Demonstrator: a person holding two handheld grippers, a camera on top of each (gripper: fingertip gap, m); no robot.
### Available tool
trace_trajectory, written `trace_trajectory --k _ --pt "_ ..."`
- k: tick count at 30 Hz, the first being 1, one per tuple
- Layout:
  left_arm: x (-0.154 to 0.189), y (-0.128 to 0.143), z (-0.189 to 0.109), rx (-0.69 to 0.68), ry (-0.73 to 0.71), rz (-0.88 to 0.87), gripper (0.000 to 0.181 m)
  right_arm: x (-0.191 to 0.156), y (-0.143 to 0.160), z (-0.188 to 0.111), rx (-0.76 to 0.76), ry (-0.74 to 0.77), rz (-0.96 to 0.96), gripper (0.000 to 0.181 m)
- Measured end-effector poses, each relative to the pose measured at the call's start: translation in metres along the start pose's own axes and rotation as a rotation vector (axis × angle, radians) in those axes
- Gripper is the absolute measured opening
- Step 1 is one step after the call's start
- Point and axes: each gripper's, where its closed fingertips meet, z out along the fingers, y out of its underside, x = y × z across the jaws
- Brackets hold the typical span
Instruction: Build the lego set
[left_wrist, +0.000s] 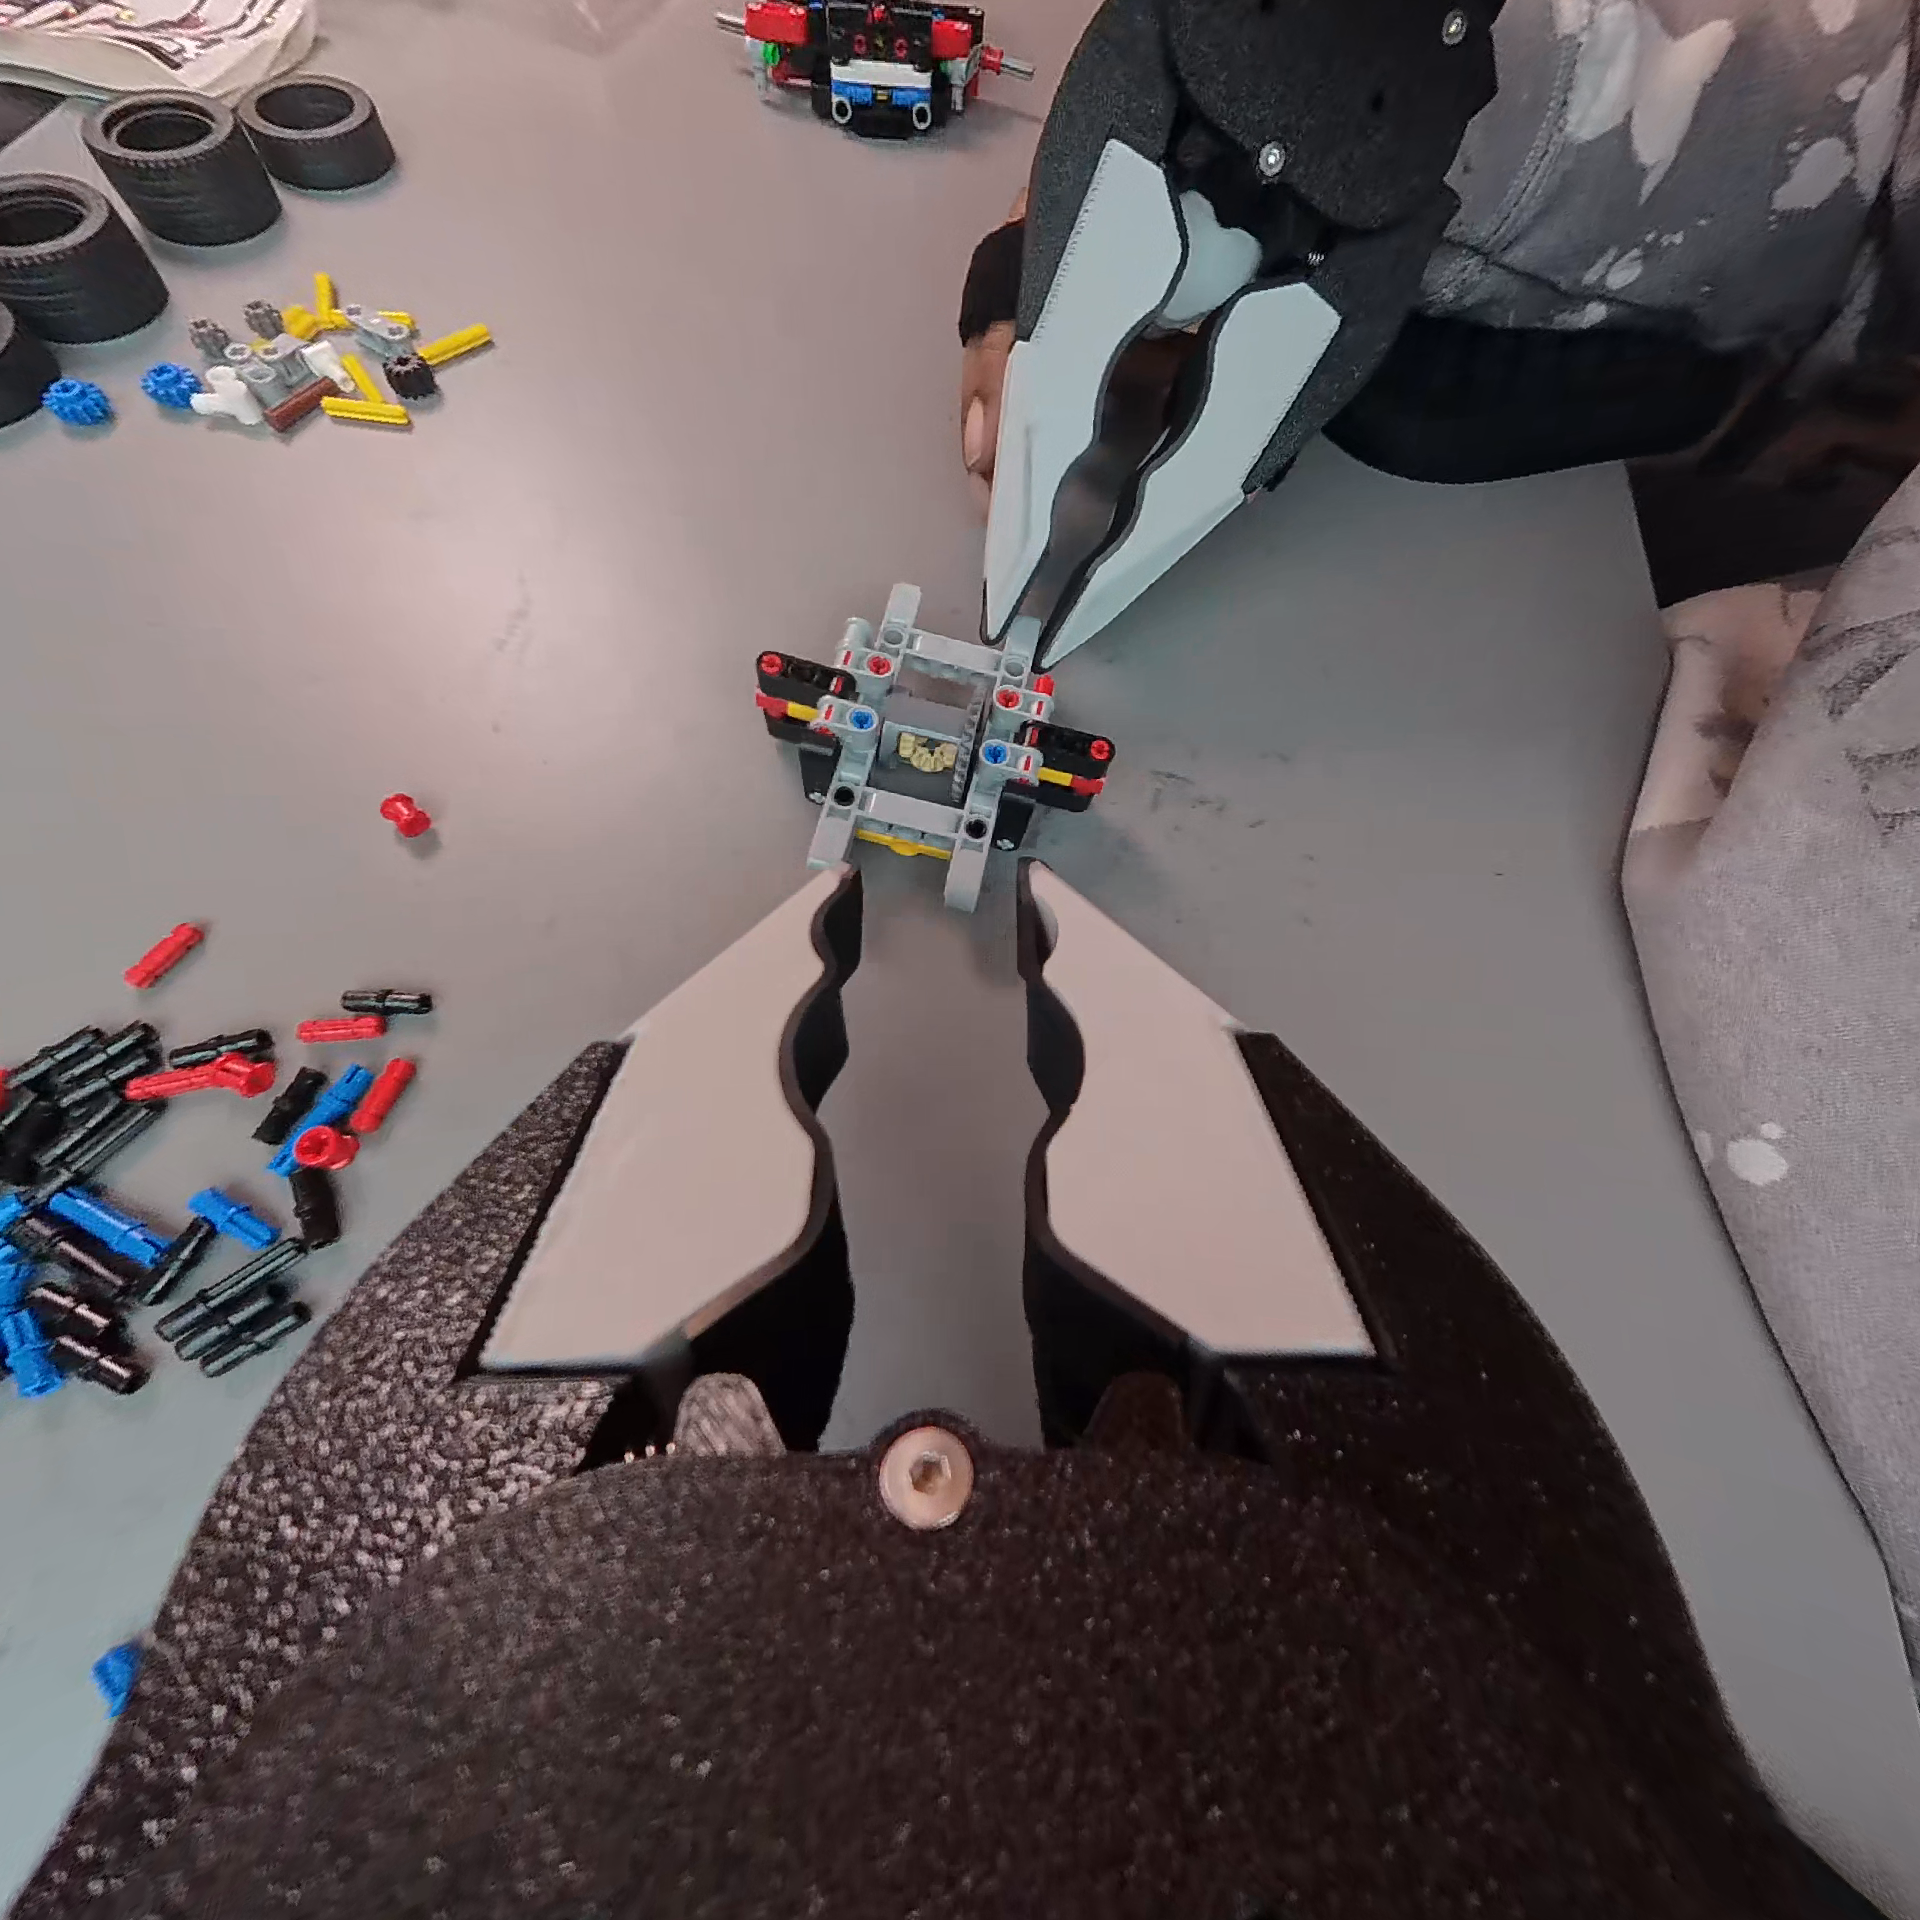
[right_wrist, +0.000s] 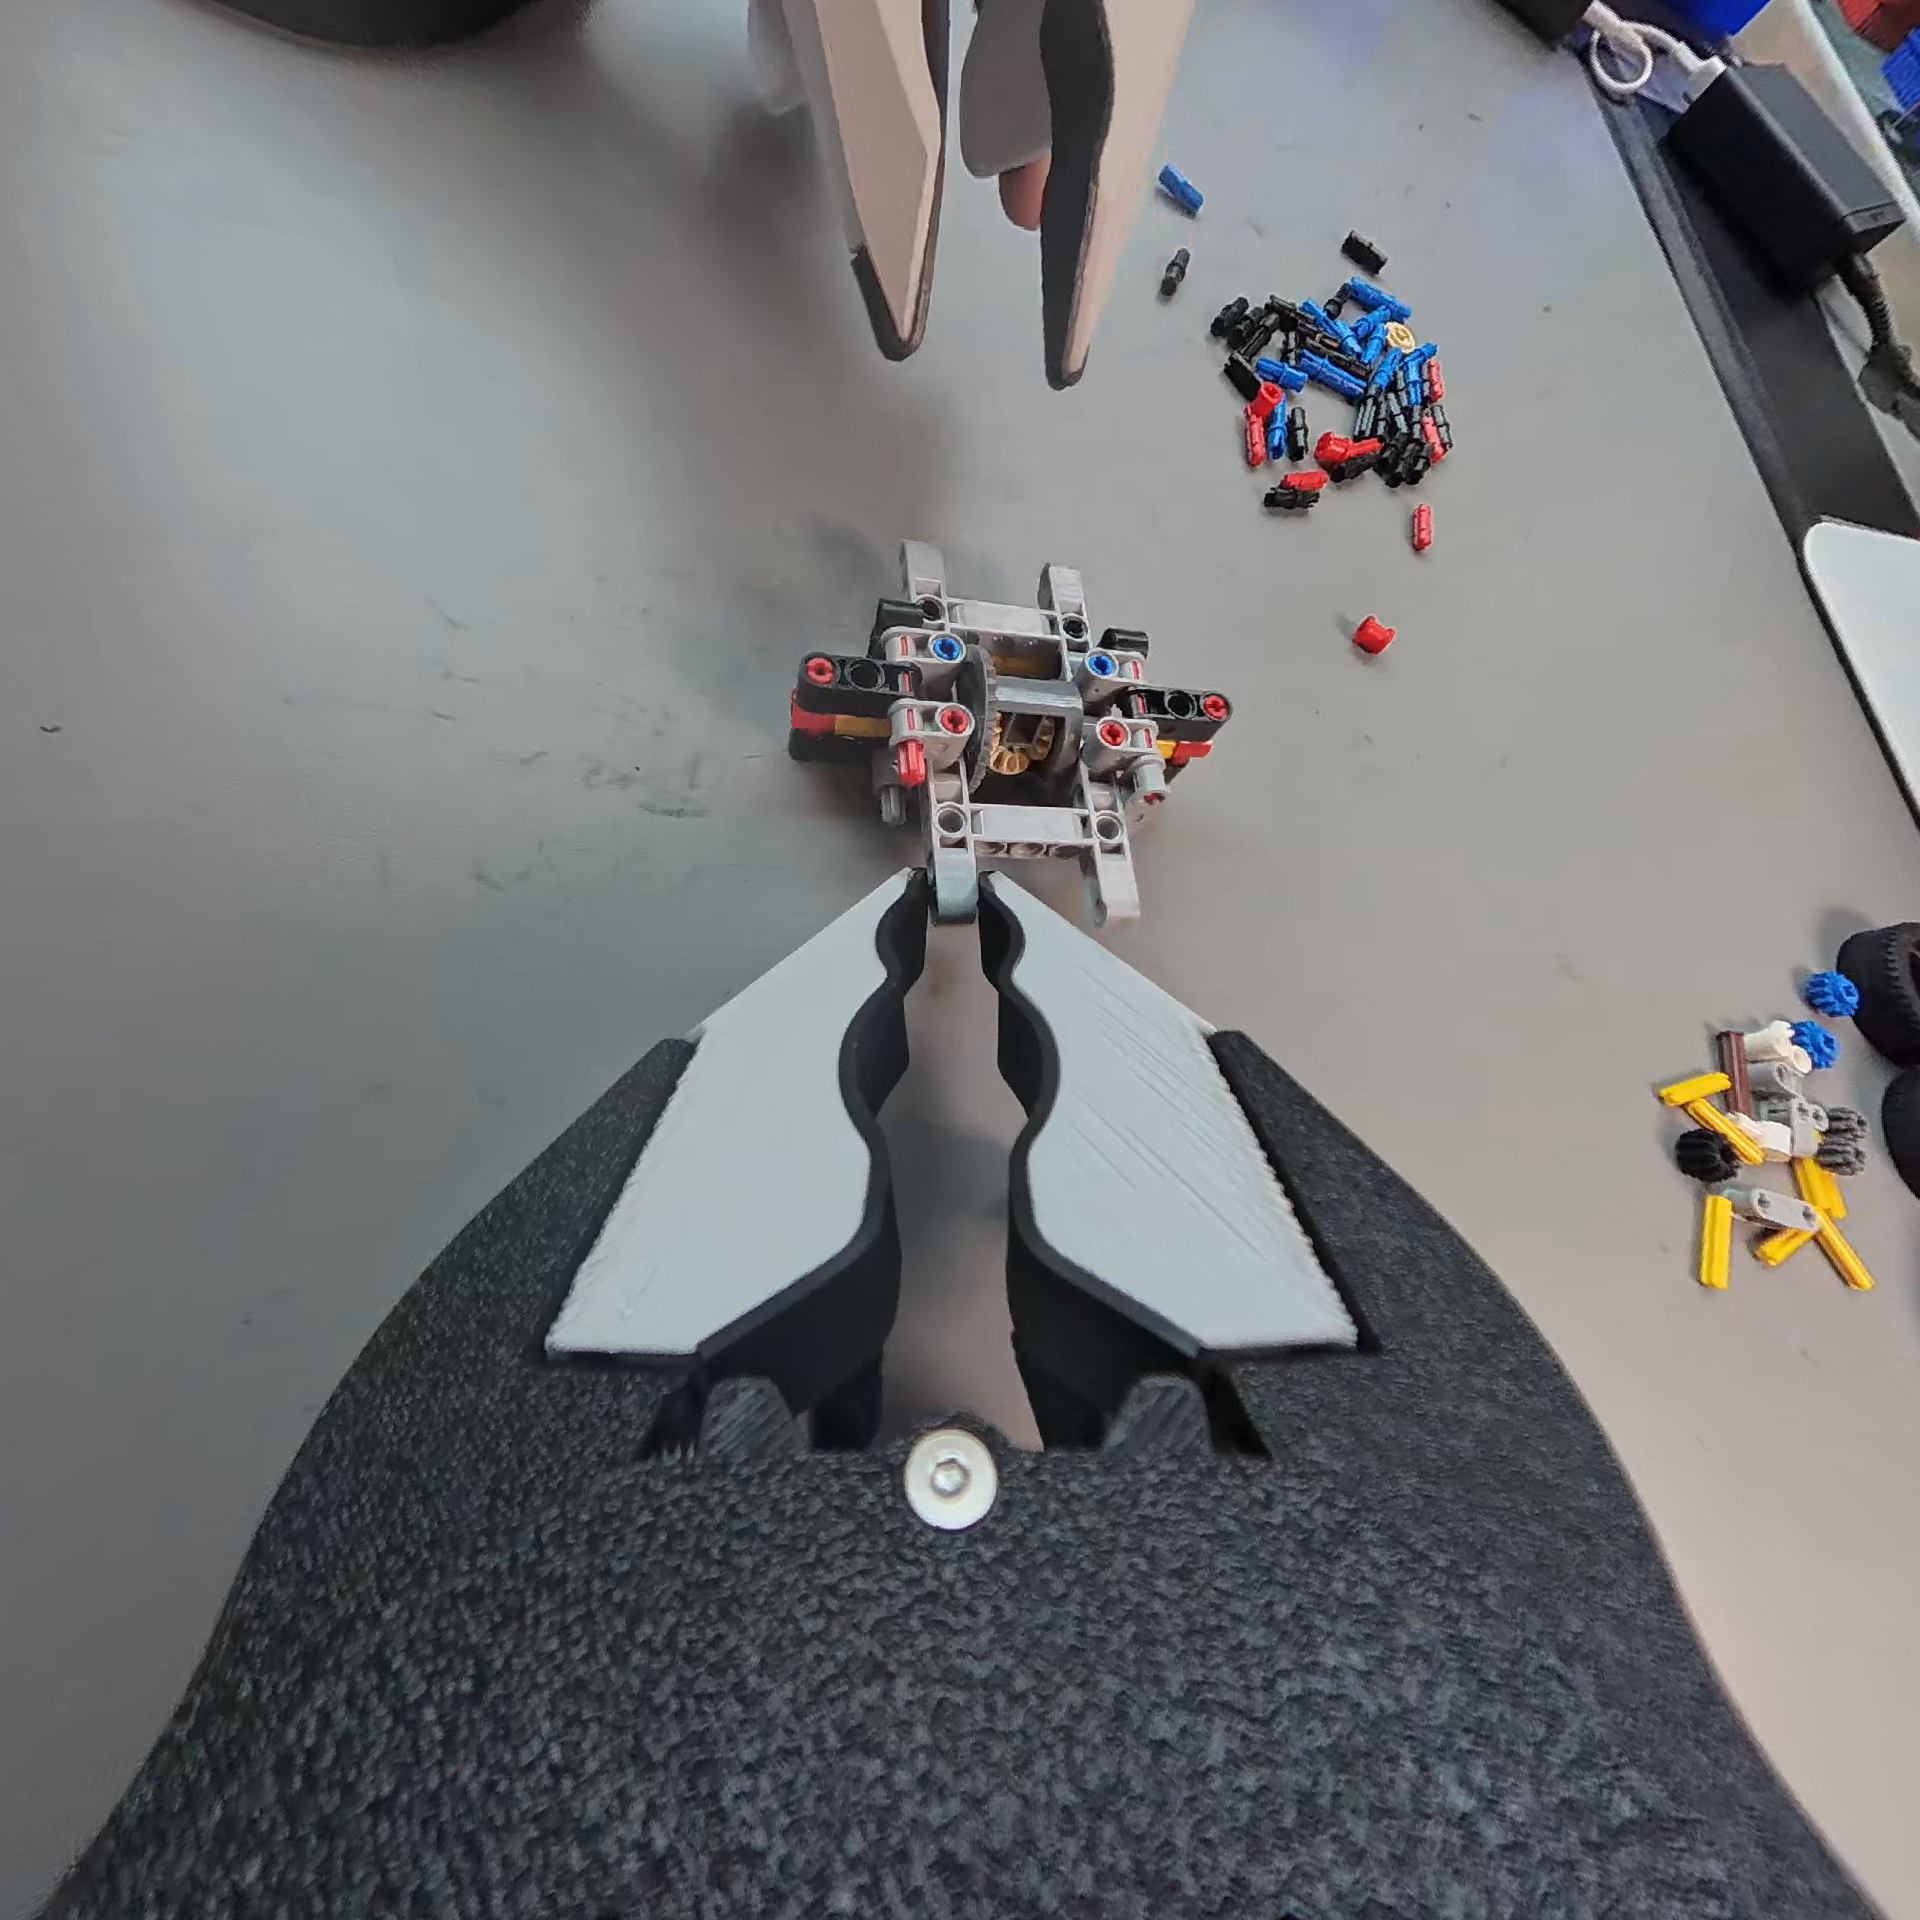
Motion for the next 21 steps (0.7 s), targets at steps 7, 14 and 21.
trace_trajectory --k 7,14,21 --pt "0.001 0.008 0.021 -0.054 -0.037 0.038 0.032 -0.001 -0.003 0.002 0.012 0.014 -0.049 0.009" --pt "0.009 0.010 0.033 -0.089 -0.040 0.097 0.010 0.006 -0.002 0.001 0.019 0.053 -0.062 0.009" --pt "0.003 0.001 0.024 -0.026 -0.057 0.058 0.003 0.084 -0.008 -0.039 0.214 0.157 0.347 0.019"
